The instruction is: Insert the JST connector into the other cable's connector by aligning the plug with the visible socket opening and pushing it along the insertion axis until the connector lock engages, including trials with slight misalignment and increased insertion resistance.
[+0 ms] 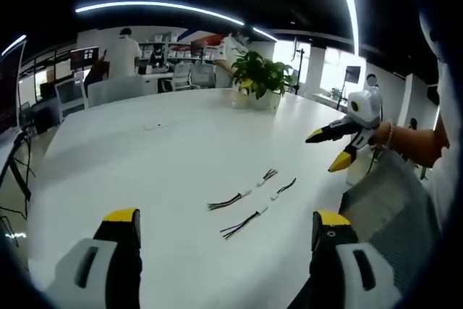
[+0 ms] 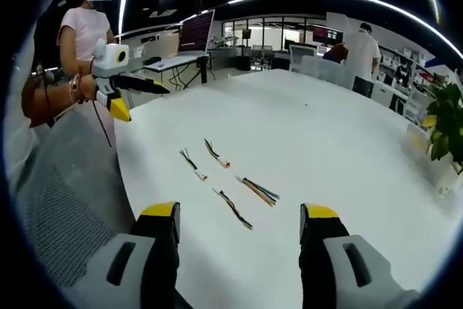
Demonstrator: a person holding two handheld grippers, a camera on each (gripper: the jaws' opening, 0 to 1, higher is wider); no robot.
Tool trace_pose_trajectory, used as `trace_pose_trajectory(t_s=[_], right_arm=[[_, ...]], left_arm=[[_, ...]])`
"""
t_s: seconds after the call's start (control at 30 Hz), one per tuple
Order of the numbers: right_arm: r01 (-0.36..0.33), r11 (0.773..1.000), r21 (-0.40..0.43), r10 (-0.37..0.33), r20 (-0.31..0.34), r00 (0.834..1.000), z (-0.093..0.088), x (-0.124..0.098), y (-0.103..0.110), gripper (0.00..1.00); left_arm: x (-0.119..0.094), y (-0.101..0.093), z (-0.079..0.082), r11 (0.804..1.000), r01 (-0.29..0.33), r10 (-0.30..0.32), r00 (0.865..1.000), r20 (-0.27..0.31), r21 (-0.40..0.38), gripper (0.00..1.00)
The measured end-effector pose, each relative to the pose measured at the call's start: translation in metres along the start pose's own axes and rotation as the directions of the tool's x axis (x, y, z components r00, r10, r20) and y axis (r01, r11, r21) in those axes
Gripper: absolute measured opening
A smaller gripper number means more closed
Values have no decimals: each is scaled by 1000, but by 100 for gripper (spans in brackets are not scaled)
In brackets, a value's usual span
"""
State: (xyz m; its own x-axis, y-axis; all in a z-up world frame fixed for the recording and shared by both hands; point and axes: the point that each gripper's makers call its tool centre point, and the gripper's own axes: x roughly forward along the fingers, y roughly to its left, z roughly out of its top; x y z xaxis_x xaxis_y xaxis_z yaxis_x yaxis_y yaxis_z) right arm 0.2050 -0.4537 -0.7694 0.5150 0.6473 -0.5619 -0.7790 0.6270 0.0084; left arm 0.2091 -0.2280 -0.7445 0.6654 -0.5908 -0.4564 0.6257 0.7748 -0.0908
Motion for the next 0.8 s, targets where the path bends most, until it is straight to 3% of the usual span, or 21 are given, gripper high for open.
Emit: trace_pose_trajectory(t_s=[0.8], right_arm=[[-32, 998, -56, 31, -31, 999, 4, 16, -17, 63]], left_arm=[[32, 7, 13, 995, 64, -62, 998, -26, 80, 96]])
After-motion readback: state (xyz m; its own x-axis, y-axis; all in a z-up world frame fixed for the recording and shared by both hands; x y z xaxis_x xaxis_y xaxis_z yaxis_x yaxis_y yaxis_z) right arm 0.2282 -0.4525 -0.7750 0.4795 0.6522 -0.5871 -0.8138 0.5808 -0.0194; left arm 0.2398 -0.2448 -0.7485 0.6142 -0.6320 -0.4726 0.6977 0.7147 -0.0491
